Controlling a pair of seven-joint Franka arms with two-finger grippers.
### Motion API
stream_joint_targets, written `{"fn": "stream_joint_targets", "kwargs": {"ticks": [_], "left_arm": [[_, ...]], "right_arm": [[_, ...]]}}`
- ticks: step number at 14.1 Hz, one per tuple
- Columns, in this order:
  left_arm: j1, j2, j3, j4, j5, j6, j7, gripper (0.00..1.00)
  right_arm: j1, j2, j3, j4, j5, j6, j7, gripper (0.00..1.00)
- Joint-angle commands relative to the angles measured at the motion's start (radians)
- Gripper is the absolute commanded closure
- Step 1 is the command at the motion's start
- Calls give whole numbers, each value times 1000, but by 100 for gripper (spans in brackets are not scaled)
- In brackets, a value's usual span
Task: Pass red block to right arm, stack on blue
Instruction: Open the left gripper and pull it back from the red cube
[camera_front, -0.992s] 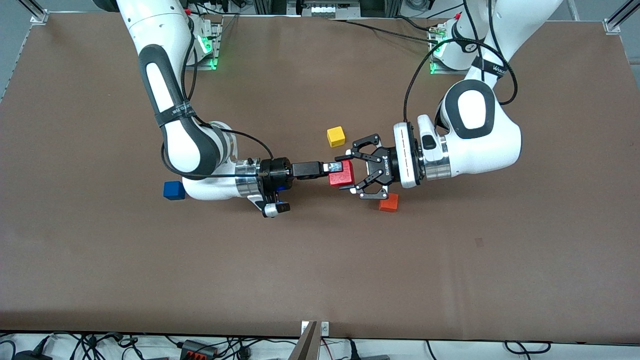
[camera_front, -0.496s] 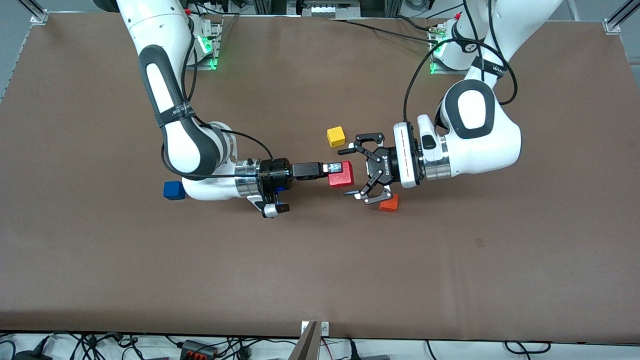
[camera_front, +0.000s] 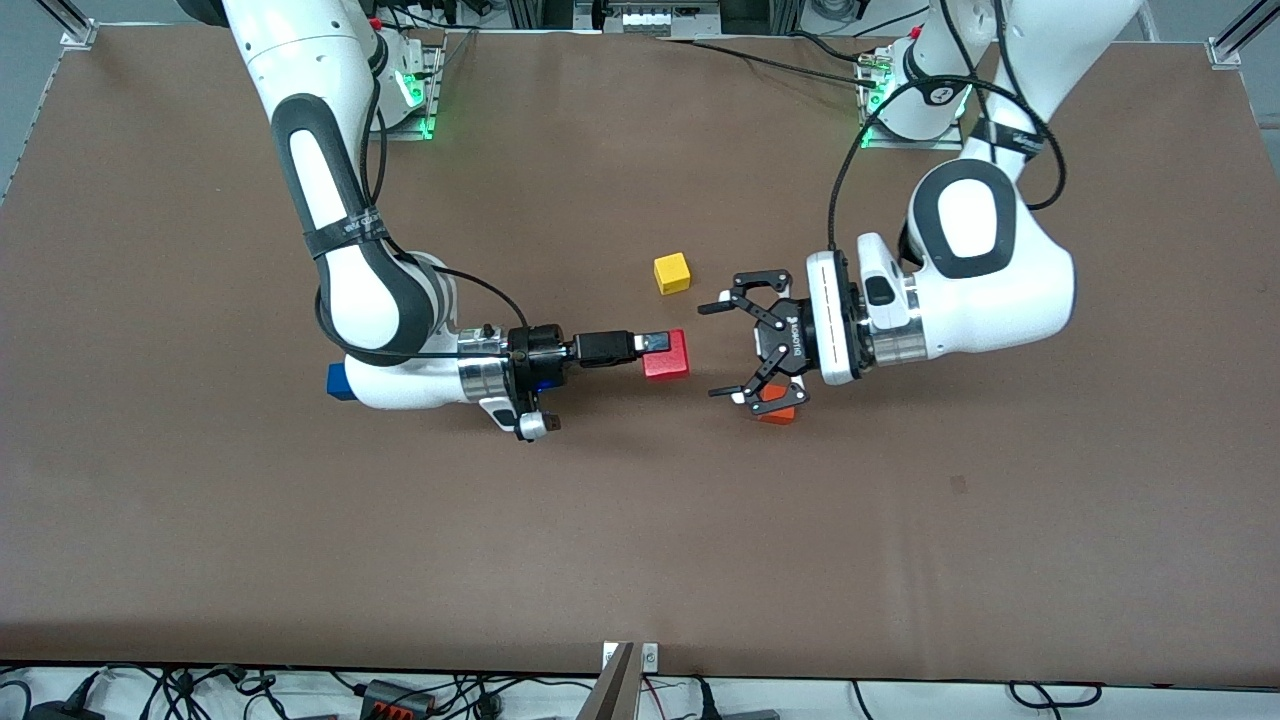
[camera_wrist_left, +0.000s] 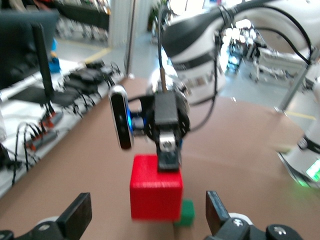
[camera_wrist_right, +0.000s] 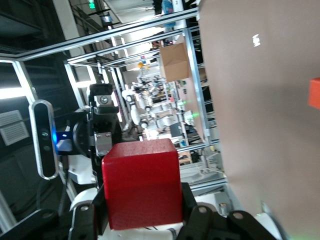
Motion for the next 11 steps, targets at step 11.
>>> {"fn": "stream_joint_targets", "kwargs": {"ticks": [11], "left_arm": [[20, -15, 2, 135, 878, -347, -850, 0]], "right_arm": [[-206, -190, 5, -155, -684, -149, 37, 97]]}}
